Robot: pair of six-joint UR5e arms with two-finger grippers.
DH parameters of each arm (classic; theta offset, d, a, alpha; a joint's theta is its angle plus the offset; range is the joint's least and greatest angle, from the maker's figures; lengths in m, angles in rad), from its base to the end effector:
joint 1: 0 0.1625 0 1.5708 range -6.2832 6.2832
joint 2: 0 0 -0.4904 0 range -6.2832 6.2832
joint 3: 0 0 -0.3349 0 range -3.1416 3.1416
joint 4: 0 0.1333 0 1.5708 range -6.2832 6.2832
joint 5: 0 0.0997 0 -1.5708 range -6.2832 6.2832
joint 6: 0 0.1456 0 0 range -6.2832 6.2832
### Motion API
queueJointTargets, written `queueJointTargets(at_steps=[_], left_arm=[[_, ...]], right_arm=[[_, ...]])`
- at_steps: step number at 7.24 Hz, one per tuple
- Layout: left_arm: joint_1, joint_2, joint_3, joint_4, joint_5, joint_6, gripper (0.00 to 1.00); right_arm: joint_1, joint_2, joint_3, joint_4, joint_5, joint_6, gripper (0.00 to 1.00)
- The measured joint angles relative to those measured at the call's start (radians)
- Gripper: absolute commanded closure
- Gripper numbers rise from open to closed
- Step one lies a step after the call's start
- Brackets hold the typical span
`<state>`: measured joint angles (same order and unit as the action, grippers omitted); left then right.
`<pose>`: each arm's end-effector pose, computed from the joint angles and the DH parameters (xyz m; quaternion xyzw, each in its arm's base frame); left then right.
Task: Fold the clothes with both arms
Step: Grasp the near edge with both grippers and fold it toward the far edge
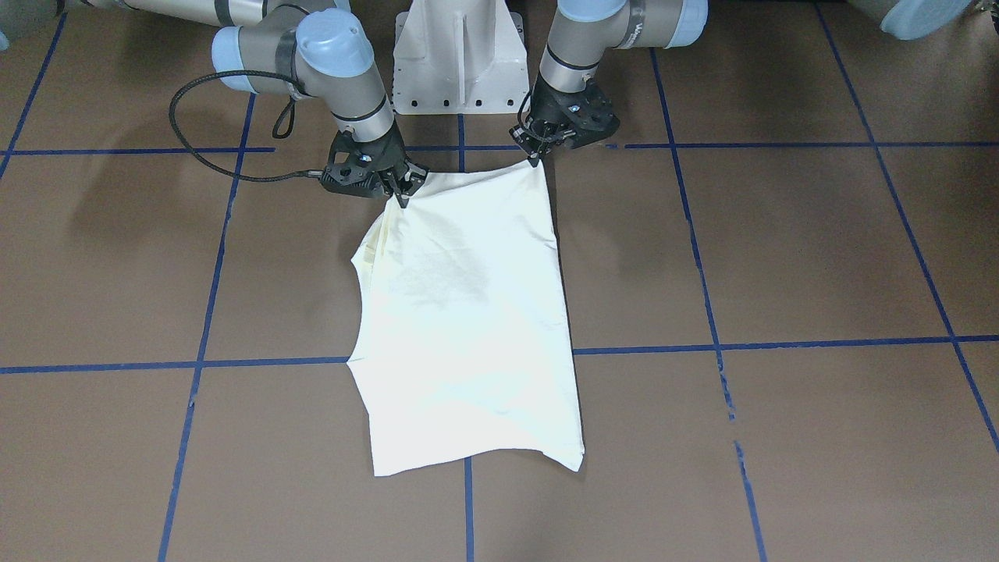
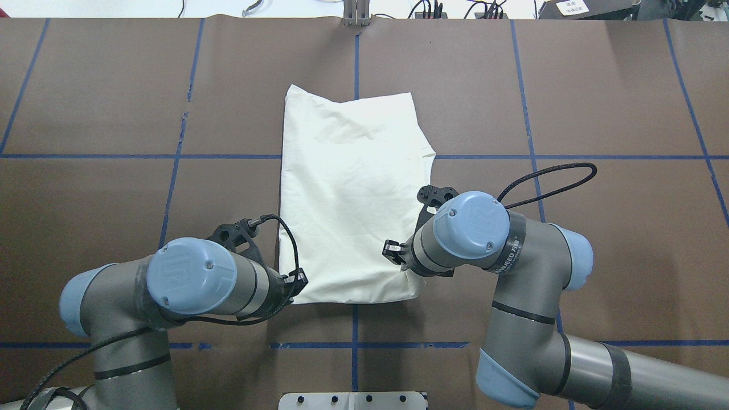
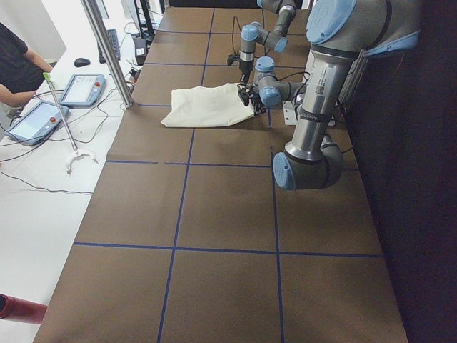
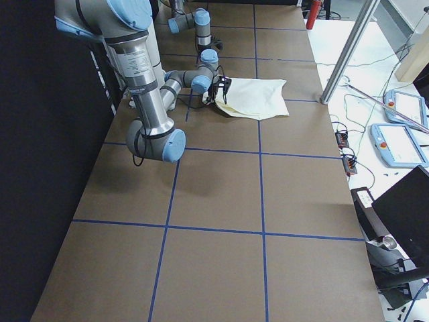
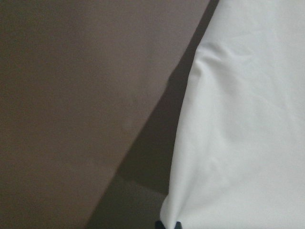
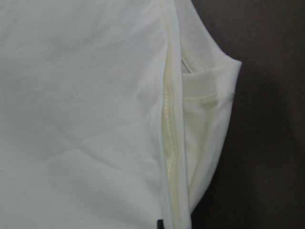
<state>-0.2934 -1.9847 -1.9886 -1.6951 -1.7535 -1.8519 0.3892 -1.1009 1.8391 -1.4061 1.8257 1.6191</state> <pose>0.5409 -0.2750 0.3651 -0.0782 0.4586 -0.2103 0.8599 -0.5575 -0.3330 0.3834 -0.0393 -0.4459 0.1396 0.8833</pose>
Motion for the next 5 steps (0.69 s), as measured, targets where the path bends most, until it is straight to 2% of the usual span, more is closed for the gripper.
queueJointTargets(at_steps=[3, 5], left_arm=[[0.107, 0.003, -0.110, 0.074, 0.006, -0.001, 1.00], [0.121, 0.002, -0.191, 0.154, 0.004, 0.024, 1.00]], right_arm=[[-0.037, -0.086, 0.150, 0.001, 0.041, -0.002, 1.00], [-0.047, -0.128, 0.205, 0.003, 0.071, -0.002, 1.00]])
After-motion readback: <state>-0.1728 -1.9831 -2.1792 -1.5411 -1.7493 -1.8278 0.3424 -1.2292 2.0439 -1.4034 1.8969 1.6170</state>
